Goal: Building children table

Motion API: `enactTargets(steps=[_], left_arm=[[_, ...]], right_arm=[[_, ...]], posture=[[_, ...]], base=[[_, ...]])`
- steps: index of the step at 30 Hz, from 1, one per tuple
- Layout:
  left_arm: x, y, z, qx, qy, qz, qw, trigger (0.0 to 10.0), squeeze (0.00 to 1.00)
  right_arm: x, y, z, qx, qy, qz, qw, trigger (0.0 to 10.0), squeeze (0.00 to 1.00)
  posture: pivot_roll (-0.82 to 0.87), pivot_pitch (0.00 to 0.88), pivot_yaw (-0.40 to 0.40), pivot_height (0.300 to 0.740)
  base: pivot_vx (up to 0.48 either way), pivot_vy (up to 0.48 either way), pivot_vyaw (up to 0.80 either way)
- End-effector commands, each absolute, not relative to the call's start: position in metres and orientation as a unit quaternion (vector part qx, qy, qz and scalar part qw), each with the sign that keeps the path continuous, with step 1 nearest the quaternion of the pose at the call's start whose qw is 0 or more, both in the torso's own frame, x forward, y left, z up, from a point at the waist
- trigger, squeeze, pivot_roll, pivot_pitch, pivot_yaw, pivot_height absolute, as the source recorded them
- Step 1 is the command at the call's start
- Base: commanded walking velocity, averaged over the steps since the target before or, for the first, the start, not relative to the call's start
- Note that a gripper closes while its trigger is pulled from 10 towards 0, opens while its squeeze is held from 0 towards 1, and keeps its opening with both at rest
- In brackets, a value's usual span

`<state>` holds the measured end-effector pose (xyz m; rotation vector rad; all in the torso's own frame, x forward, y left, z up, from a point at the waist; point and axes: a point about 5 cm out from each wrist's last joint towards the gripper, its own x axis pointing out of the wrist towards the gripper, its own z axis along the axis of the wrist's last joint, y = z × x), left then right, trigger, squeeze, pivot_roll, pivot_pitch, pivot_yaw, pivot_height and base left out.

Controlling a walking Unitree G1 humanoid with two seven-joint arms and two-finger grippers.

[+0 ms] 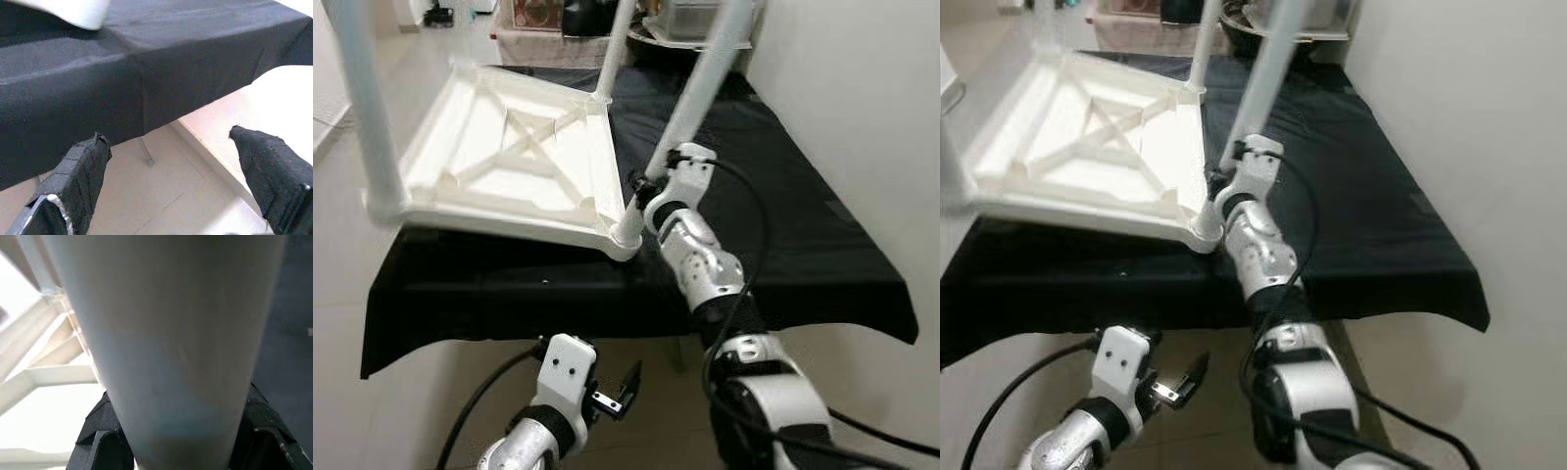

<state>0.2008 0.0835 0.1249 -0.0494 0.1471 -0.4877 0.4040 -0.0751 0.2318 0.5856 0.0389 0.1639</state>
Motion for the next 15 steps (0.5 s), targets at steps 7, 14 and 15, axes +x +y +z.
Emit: enactTargets(steps=[7, 14, 15], left_arm=[[0.195, 0.085, 0.124, -0.021, 0.086, -0.248, 0.965, 10.0, 0.0], [0.191, 0.087, 0.126, -0.019, 0.091, -0.252, 0.963, 10.0, 0.0], [0.191, 0.088, 0.126, -0.018, 0.092, -0.252, 0.963, 10.0, 0.0]], right_arm=[[0.407, -0.086, 0.202, 0.431, 0.091, 0.052, 0.896, 0.0, 0.0], [0.405, -0.081, 0.177, 0.547, 0.152, 0.027, 0.823, 0.0, 0.0], [0.405, -0.08, 0.175, 0.564, 0.159, 0.018, 0.81, 0.0, 0.0]], posture=[[0.17, 0.201, -0.037, 0.74], [0.19, 0.22, -0.023, 0.74], [0.19, 0.22, -0.023, 0.74]], base=[[0.0, 0.0, 0.0], [0.0, 0.0, 0.0], [0.0, 0.0, 0.0]])
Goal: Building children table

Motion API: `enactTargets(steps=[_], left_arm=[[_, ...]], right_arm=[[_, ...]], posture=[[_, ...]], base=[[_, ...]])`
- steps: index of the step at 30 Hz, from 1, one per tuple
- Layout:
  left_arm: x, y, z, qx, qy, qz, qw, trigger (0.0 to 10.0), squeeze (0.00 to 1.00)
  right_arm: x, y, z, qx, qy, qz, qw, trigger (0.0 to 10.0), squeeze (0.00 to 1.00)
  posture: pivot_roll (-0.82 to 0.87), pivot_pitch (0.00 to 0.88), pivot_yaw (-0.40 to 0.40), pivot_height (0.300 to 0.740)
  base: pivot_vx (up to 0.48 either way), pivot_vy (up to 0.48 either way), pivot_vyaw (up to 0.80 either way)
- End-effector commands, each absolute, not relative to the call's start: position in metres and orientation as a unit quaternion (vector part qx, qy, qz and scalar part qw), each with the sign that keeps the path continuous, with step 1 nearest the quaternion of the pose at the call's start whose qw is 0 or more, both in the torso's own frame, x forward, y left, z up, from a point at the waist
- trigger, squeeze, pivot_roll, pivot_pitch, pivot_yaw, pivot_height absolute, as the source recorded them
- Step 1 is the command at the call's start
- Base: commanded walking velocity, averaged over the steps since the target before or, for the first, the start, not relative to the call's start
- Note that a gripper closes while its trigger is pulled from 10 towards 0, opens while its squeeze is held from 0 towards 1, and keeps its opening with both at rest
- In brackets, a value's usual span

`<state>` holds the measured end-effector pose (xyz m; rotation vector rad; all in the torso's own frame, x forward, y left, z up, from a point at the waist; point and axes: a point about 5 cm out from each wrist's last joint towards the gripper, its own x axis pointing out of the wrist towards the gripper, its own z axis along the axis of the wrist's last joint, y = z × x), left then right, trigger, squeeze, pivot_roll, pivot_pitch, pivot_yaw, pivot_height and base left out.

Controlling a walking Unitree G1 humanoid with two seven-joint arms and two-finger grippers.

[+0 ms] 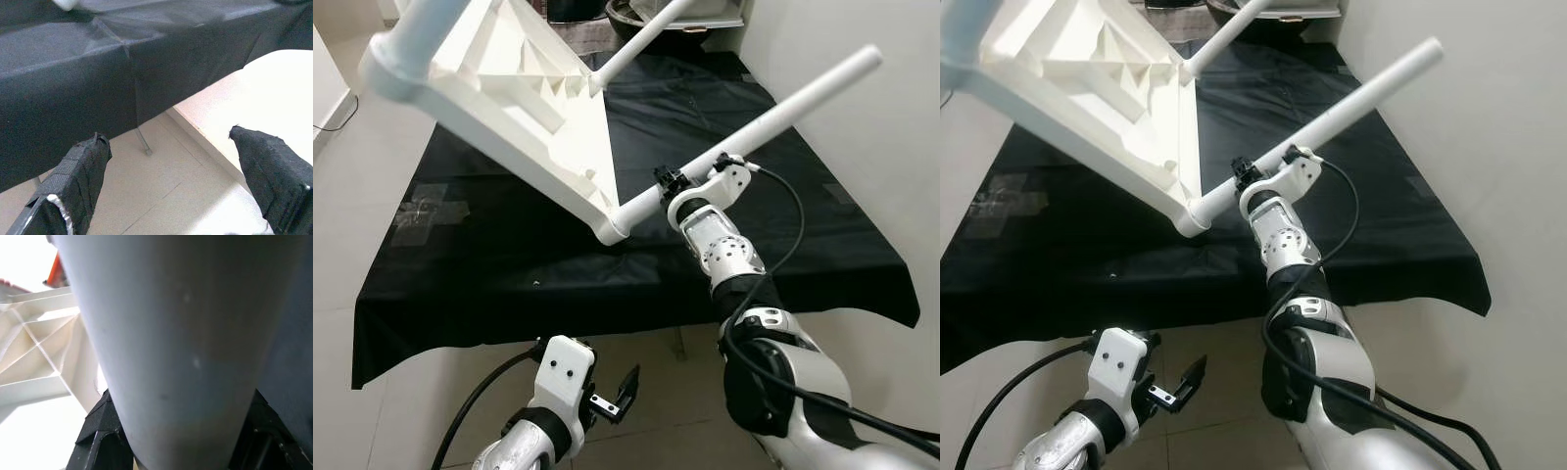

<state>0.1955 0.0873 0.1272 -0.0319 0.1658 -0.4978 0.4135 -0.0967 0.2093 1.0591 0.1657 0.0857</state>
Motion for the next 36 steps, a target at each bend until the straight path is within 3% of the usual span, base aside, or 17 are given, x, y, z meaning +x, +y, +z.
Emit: enactTargets(steps=[1, 2, 3, 4, 5, 6, 7, 8, 20, 21, 22, 23, 31, 32, 36], left_arm=[[0.191, 0.088, 0.126, -0.018, 0.092, -0.252, 0.963, 10.0, 0.0], [0.19, 0.088, 0.127, -0.017, 0.094, -0.252, 0.963, 10.0, 0.0], [0.19, 0.088, 0.127, -0.017, 0.094, -0.252, 0.963, 10.0, 0.0], [0.19, 0.088, 0.127, -0.017, 0.094, -0.253, 0.963, 10.0, 0.0], [0.189, 0.088, 0.127, -0.017, 0.095, -0.253, 0.963, 10.0, 0.0], [0.189, 0.088, 0.127, -0.017, 0.096, -0.253, 0.962, 10.0, 0.0], [0.189, 0.088, 0.127, -0.017, 0.096, -0.253, 0.962, 10.0, 0.0], [0.189, 0.088, 0.127, -0.017, 0.097, -0.255, 0.962, 10.0, 0.0], [0.19, 0.087, 0.127, -0.017, 0.101, -0.257, 0.961, 10.0, 0.0], [0.19, 0.087, 0.127, -0.017, 0.101, -0.257, 0.961, 10.0, 0.0], [0.19, 0.087, 0.127, -0.017, 0.101, -0.257, 0.961, 10.0, 0.0], [0.19, 0.087, 0.127, -0.016, 0.101, -0.257, 0.961, 10.0, 0.0], [0.191, 0.087, 0.126, -0.014, 0.101, -0.258, 0.961, 10.0, 0.0], [0.192, 0.087, 0.126, -0.013, 0.102, -0.258, 0.961, 10.0, 0.0], [0.192, 0.087, 0.125, -0.012, 0.102, -0.258, 0.961, 10.0, 0.0]], right_arm=[[0.405, -0.08, 0.175, 0.564, 0.159, 0.018, 0.81, 0.0, 0.0], [0.405, -0.079, 0.171, 0.591, 0.169, 0.005, 0.789, 0.0, 0.0], [0.405, -0.079, 0.171, 0.591, 0.169, 0.005, 0.789, 0.0, 0.0], [0.404, -0.079, 0.17, 0.595, 0.172, 0.0, 0.785, 0.9, 0.0], [0.404, -0.076, 0.17, 0.601, 0.175, 0.003, 0.78, 4.5, 0.0], [0.404, -0.075, 0.17, 0.61, 0.176, 0.005, 0.773, 5.5, 0.0], [0.404, -0.075, 0.17, 0.61, 0.176, 0.005, 0.773, 5.5, 0.0], [0.404, -0.073, 0.17, 0.613, 0.175, 0.004, 0.77, 10.0, 0.0], [0.405, -0.071, 0.171, 0.643, 0.174, 0.008, 0.745, 10.0, 0.0], [0.404, -0.071, 0.168, 0.639, 0.178, 0.001, 0.748, 10.0, 0.89], [0.404, -0.071, 0.168, 0.639, 0.178, 0.001, 0.748, 10.0, 0.89], [0.403, -0.07, 0.165, 0.638, 0.182, -0.001, 0.748, 10.0, 1.0], [0.401, -0.066, 0.163, 0.655, 0.186, 0.0, 0.733, 10.0, 1.0], [0.401, -0.068, 0.162, 0.663, 0.186, -0.006, 0.725, 10.0, 0.0], [0.401, -0.072, 0.16, 0.67, 0.186, -0.014, 0.718, 10.0, 0.0]], posture=[[0.19, 0.22, -0.023, 0.74], [0.19, 0.224, -0.023, 0.74], [0.19, 0.224, -0.023, 0.74], [0.19, 0.224, -0.023, 0.74], [0.19, 0.226, -0.02, 0.74], [0.19, 0.226, -0.02, 0.74], [0.19, 0.226, -0.02, 0.74], [0.19, 0.227, -0.019, 0.74], [0.19, 0.227, -0.023, 0.74], [0.19, 0.227, -0.023, 0.74], [0.19, 0.227, -0.023, 0.74], [0.19, 0.225, -0.021, 0.74], [0.18, 0.22, -0.019, 0.74], [0.18, 0.219, -0.018, 0.74], [0.18, 0.218, -0.018, 0.74]], base=[[0.0, 0.0, 0.0], [0.0, 0.0, 0.0], [0.0, 0.0, 0.0], [0.0, 0.0, 0.0], [0.0, 0.0, 0.0], [0.0, 0.0, 0.0], [0.0, 0.0, 0.0], [0.0, 0.0, 0.0], [0.0, 0.0, 0.0], [0.0, 0.0, 0.0], [0.0, 0.0, 0.0], [0.0, 0.0, 0.0], [0.0, 0.0, 0.0], [0.0, 0.0, 0.0], [0.0, 0.0, 0.0]])
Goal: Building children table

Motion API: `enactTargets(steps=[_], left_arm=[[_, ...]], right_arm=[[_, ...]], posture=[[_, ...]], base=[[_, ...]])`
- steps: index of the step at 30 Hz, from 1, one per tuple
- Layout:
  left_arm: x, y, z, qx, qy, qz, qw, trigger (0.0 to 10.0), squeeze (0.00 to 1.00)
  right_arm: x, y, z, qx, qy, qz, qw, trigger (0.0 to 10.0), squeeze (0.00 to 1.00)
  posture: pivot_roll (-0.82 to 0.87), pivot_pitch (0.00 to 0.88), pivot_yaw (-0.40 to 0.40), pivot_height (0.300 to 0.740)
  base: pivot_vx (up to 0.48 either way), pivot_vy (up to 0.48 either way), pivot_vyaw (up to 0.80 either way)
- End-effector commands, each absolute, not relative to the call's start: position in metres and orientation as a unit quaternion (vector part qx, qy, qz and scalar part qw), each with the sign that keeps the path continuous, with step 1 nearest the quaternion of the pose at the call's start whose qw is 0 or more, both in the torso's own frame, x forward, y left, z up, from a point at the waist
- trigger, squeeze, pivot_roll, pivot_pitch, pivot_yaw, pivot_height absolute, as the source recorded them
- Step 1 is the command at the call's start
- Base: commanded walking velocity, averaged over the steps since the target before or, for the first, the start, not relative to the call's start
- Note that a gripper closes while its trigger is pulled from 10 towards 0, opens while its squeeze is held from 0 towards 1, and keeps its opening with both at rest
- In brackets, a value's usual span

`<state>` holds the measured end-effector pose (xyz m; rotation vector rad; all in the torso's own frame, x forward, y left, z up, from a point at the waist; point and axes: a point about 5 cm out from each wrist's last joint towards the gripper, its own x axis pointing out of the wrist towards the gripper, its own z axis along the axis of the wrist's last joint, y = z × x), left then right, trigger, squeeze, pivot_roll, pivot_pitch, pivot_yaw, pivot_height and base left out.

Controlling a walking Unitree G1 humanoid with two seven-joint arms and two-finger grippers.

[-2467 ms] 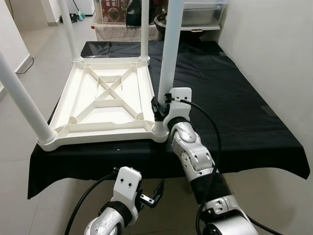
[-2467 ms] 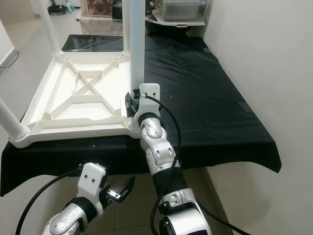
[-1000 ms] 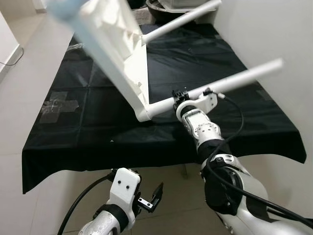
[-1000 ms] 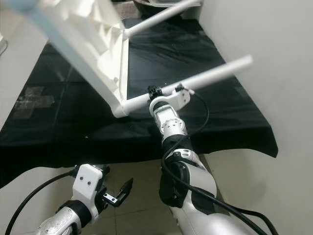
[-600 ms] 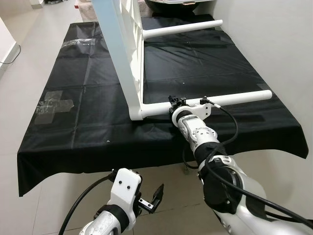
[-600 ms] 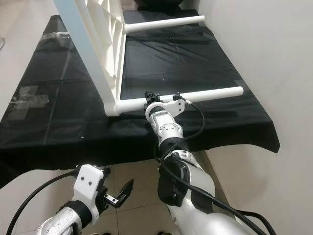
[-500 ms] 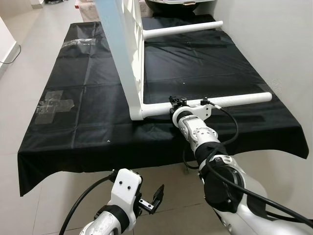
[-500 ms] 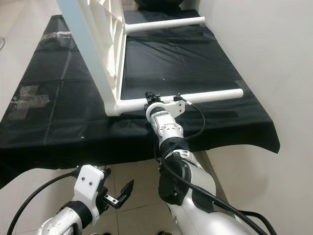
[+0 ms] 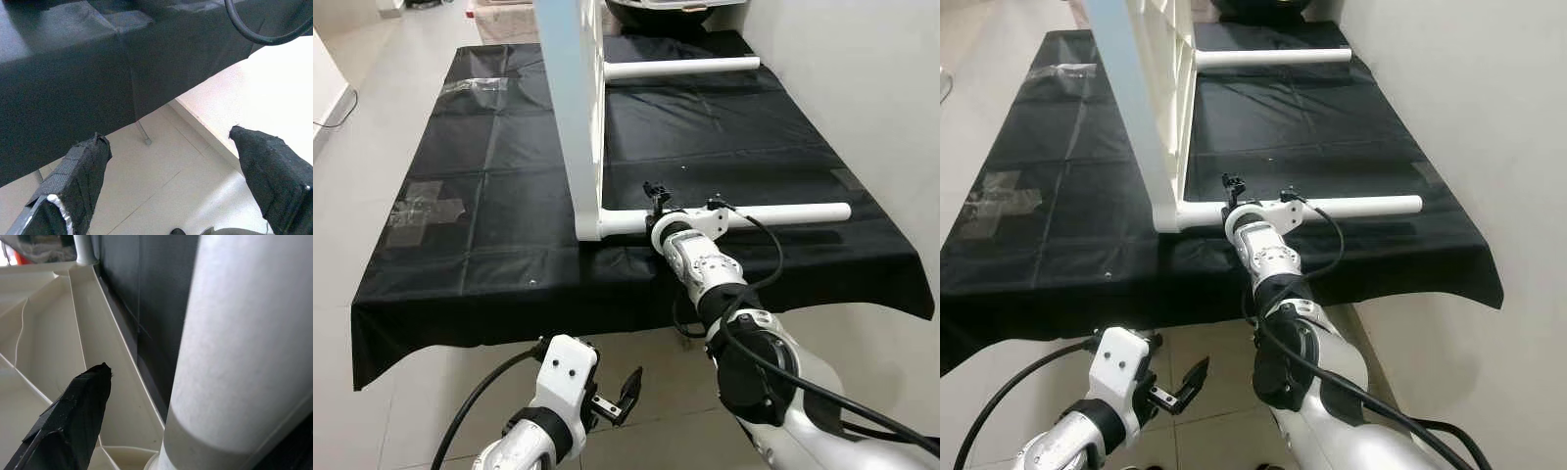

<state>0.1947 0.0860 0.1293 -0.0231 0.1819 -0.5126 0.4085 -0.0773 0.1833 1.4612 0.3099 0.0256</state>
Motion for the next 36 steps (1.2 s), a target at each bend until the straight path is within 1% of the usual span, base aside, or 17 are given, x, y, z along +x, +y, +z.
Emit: enactTargets(steps=[1, 2, 5, 6, 7, 11, 16, 18, 26, 27, 28, 31, 32, 33, 34, 35, 36], left_arm=[[0.192, 0.087, 0.125, -0.012, 0.102, -0.258, 0.961, 10.0, 0.0], [0.193, 0.088, 0.125, -0.011, 0.102, -0.258, 0.961, 10.0, 0.0], [0.194, 0.088, 0.125, -0.011, 0.102, -0.259, 0.96, 10.0, 0.0], [0.194, 0.088, 0.124, -0.01, 0.102, -0.259, 0.96, 10.0, 0.0], [0.195, 0.088, 0.124, -0.01, 0.102, -0.259, 0.96, 10.0, 0.0], [0.196, 0.089, 0.122, -0.009, 0.103, -0.26, 0.96, 10.0, 0.0], [0.196, 0.089, 0.122, -0.008, 0.103, -0.261, 0.96, 10.0, 0.0], [0.197, 0.089, 0.121, -0.006, 0.103, -0.261, 0.96, 10.0, 0.0], [0.197, 0.088, 0.121, -0.006, 0.102, -0.261, 0.96, 10.0, 0.0], [0.198, 0.088, 0.12, -0.007, 0.102, -0.262, 0.96, 10.0, 0.0], [0.198, 0.088, 0.12, -0.007, 0.102, -0.262, 0.96, 10.0, 0.0], [0.198, 0.087, 0.12, -0.008, 0.101, -0.262, 0.96, 10.0, 0.0], [0.198, 0.086, 0.12, -0.008, 0.1, -0.262, 0.96, 10.0, 0.0], [0.198, 0.086, 0.12, -0.008, 0.1, -0.262, 0.96, 10.0, 0.0], [0.199, 0.086, 0.12, -0.008, 0.1, -0.262, 0.96, 10.0, 0.0], [0.199, 0.086, 0.12, -0.008, 0.1, -0.262, 0.96, 10.0, 0.0], [0.199, 0.086, 0.12, -0.008, 0.1, -0.262, 0.96, 10.0, 0.0]], right_arm=[[0.401, -0.072, 0.16, 0.67, 0.186, -0.014, 0.718, 10.0, 0.0], [0.399, -0.082, 0.154, 0.68, 0.185, -0.034, 0.709, 10.0, 0.0], [0.398, -0.09, 0.15, 0.685, 0.184, -0.048, 0.703, 10.0, 0.0], [0.394, -0.099, 0.146, 0.687, 0.181, -0.063, 0.701, 10.0, 0.0], [0.388, -0.107, 0.144, 0.686, 0.175, -0.08, 0.702, 10.0, 0.0], [0.378, -0.117, 0.146, 0.678, 0.166, -0.107, 0.709, 10.0, 0.0], [0.372, -0.119, 0.15, 0.676, 0.161, -0.115, 0.71, 10.0, 0.0], [0.369, -0.118, 0.155, 0.673, 0.162, -0.102, 0.714, 10.0, 0.0], [0.358, -0.119, 0.159, 0.675, 0.168, -0.098, 0.712, 10.0, 0.0], [0.355, -0.119, 0.162, 0.669, 0.17, -0.092, 0.718, 10.0, 0.0], [0.355, -0.119, 0.162, 0.669, 0.17, -0.092, 0.718, 10.0, 0.0], [0.349, -0.118, 0.172, 0.639, 0.165, -0.074, 0.748, 10.0, 0.0], [0.348, -0.118, 0.173, 0.631, 0.164, -0.077, 0.754, 10.0, 0.0], [0.348, -0.118, 0.173, 0.631, 0.164, -0.077, 0.754, 10.0, 0.0], [0.348, -0.119, 0.173, 0.62, 0.165, -0.083, 0.762, 10.0, 0.0], [0.348, -0.119, 0.173, 0.62, 0.165, -0.083, 0.762, 10.0, 0.0], [0.347, -0.121, 0.173, 0.605, 0.163, -0.088, 0.775, 10.0, 0.0]], posture=[[0.18, 0.218, -0.018, 0.74], [0.17, 0.215, -0.014, 0.74], [0.17, 0.213, -0.015, 0.74], [0.17, 0.208, -0.012, 0.74], [0.16, 0.203, -0.011, 0.74], [0.16, 0.197, -0.009, 0.74], [0.16, 0.189, -0.012, 0.74], [0.15, 0.183, -0.013, 0.74], [0.15, 0.179, -0.013, 0.74], [0.15, 0.176, -0.014, 0.74], [0.15, 0.176, -0.014, 0.74], [0.14, 0.174, -0.02, 0.74], [0.14, 0.175, -0.019, 0.74], [0.14, 0.175, -0.019, 0.74], [0.14, 0.176, -0.02, 0.74], [0.14, 0.176, -0.02, 0.74], [0.14, 0.175, -0.022, 0.74]], base=[[0.0, 0.0, 0.0], [0.0, 0.0, 0.0], [0.0, 0.0, 0.0], [0.0, 0.0, 0.0], [0.0, 0.0, 0.0], [0.0, 0.0, 0.0], [0.0, 0.0, 0.0], [0.0, 0.0, 0.0], [0.0, 0.0, 0.0], [0.0, 0.0, 0.0], [0.0, 0.0, 0.0], [0.0, 0.0, 0.0], [0.0, 0.0, 0.0], [0.0, 0.0, 0.0], [0.0, 0.0, 0.0], [0.0, 0.0, 0.0], [0.0, 0.0, 0.0]])
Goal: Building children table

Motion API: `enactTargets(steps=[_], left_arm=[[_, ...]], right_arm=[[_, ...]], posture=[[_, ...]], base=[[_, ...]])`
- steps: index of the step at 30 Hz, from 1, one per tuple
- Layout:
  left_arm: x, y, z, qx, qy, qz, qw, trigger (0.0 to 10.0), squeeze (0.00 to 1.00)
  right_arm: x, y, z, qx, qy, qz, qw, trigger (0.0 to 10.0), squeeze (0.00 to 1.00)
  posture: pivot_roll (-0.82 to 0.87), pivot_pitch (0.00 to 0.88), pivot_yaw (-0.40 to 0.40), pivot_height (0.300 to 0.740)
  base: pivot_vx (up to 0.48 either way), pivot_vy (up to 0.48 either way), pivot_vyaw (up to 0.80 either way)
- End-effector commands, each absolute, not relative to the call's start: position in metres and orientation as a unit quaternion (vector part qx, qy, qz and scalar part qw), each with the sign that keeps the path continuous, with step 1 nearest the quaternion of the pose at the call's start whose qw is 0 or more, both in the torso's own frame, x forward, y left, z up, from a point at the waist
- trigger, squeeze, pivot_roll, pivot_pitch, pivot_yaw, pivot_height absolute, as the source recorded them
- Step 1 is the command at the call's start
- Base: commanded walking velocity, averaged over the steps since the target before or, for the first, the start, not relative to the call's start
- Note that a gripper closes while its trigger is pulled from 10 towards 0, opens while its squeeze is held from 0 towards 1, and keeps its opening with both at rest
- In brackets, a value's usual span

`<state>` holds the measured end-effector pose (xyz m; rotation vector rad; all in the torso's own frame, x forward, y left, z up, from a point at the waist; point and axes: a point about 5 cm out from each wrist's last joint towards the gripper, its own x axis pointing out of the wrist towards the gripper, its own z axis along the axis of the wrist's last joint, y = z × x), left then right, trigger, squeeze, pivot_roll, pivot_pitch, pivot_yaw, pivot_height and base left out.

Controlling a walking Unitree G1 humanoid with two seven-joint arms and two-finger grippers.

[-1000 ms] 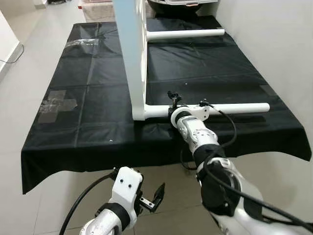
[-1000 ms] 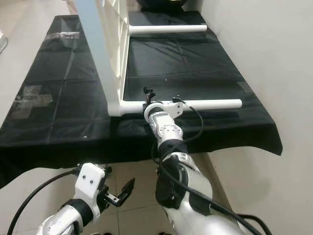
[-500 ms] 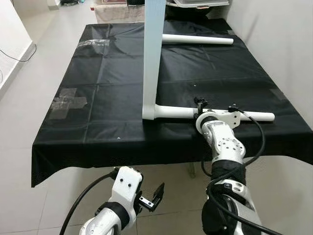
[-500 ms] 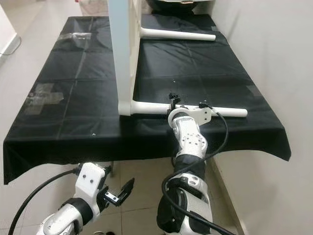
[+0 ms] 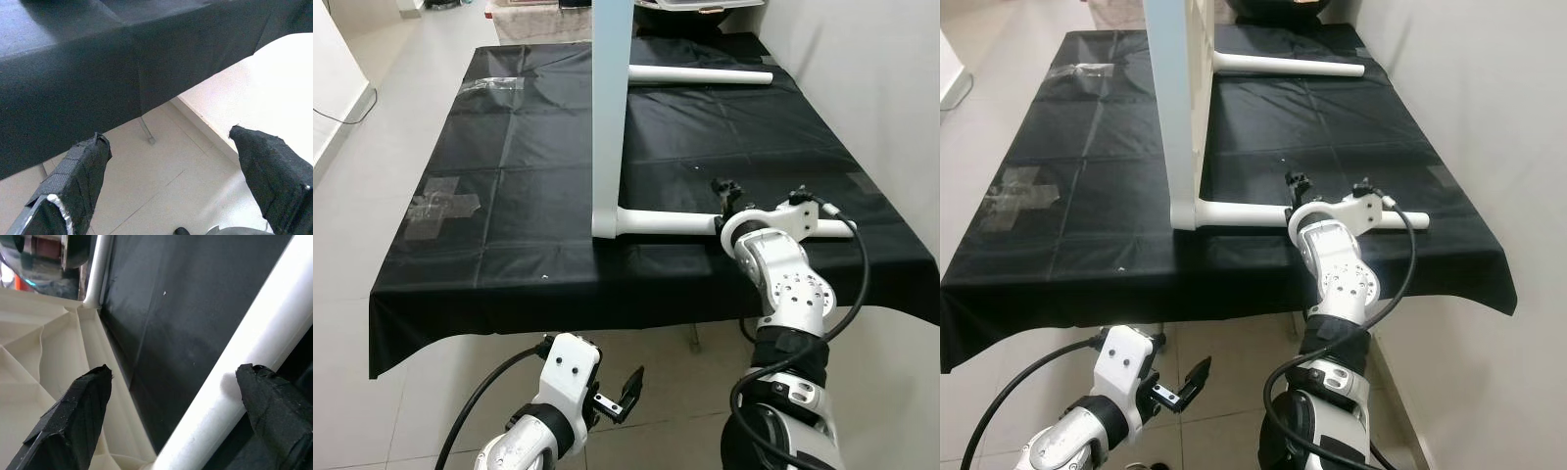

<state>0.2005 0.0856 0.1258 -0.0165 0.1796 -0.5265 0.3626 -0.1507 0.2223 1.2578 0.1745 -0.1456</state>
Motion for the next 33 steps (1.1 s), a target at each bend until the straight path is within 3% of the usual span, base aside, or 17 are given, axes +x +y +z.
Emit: enactTargets(steps=[1, 2, 7, 10, 11, 13, 15, 16, 18, 33], left_arm=[[0.199, 0.086, 0.121, -0.008, 0.099, -0.261, 0.96, 10.0, 0.0], [0.199, 0.086, 0.121, -0.008, 0.099, -0.261, 0.96, 10.0, 0.0], [0.199, 0.086, 0.121, -0.009, 0.098, -0.261, 0.96, 10.0, 0.0], [0.199, 0.086, 0.121, -0.008, 0.098, -0.261, 0.96, 10.0, 0.0], [0.2, 0.086, 0.121, -0.008, 0.097, -0.261, 0.96, 10.0, 0.0], [0.2, 0.086, 0.121, -0.008, 0.097, -0.261, 0.96, 10.0, 0.0], [0.201, 0.087, 0.121, -0.007, 0.094, -0.257, 0.962, 10.0, 0.0], [0.201, 0.087, 0.121, -0.007, 0.094, -0.257, 0.962, 10.0, 0.0], [0.204, 0.088, 0.122, -0.004, 0.085, -0.248, 0.965, 10.0, 0.0], [0.214, 0.093, 0.124, 0.016, 0.058, -0.216, 0.974, 10.0, 0.0]], right_arm=[[0.346, -0.124, 0.172, 0.58, 0.161, -0.099, 0.792, 10.0, 0.0], [0.346, -0.124, 0.172, 0.58, 0.161, -0.099, 0.792, 10.0, 0.0], [0.345, -0.127, 0.177, 0.494, 0.132, -0.085, 0.855, 10.0, 0.0], [0.344, -0.126, 0.18, 0.467, 0.124, -0.075, 0.872, 10.0, 0.0], [0.343, -0.125, 0.185, 0.416, 0.1, -0.057, 0.902, 10.0, 0.0], [0.343, -0.125, 0.185, 0.416, 0.1, -0.057, 0.902, 10.0, 0.0], [0.339, -0.122, 0.196, 0.276, 0.031, -0.009, 0.961, 10.0, 0.0], [0.339, -0.122, 0.196, 0.276, 0.031, -0.009, 0.961, 10.0, 0.0], [0.327, -0.114, 0.197, 0.121, -0.036, 0.048, 0.991, 10.0, 0.0], [0.305, -0.124, 0.171, -0.063, -0.087, 0.078, 0.991, 10.0, 0.0]], posture=[[0.14, 0.175, -0.022, 0.74], [0.14, 0.175, -0.022, 0.74], [0.14, 0.177, -0.022, 0.74], [0.14, 0.176, -0.024, 0.74], [0.15, 0.176, -0.025, 0.74], [0.15, 0.176, -0.025, 0.74], [0.14, 0.172, -0.025, 0.74], [0.14, 0.172, -0.025, 0.74], [0.14, 0.163, -0.027, 0.74], [0.13, 0.131, -0.031, 0.74]], base=[[0.0, 0.0, 0.0], [0.0, 0.0, 0.0], [0.0, 0.0, 0.0], [0.0, 0.0, 0.0], [0.0, 0.0, 0.0], [0.0, 0.0, 0.0], [0.0, 0.0, 0.0], [0.0, 0.0, 0.0], [0.0, 0.0, 0.0], [0.0, 0.0, 0.0]])
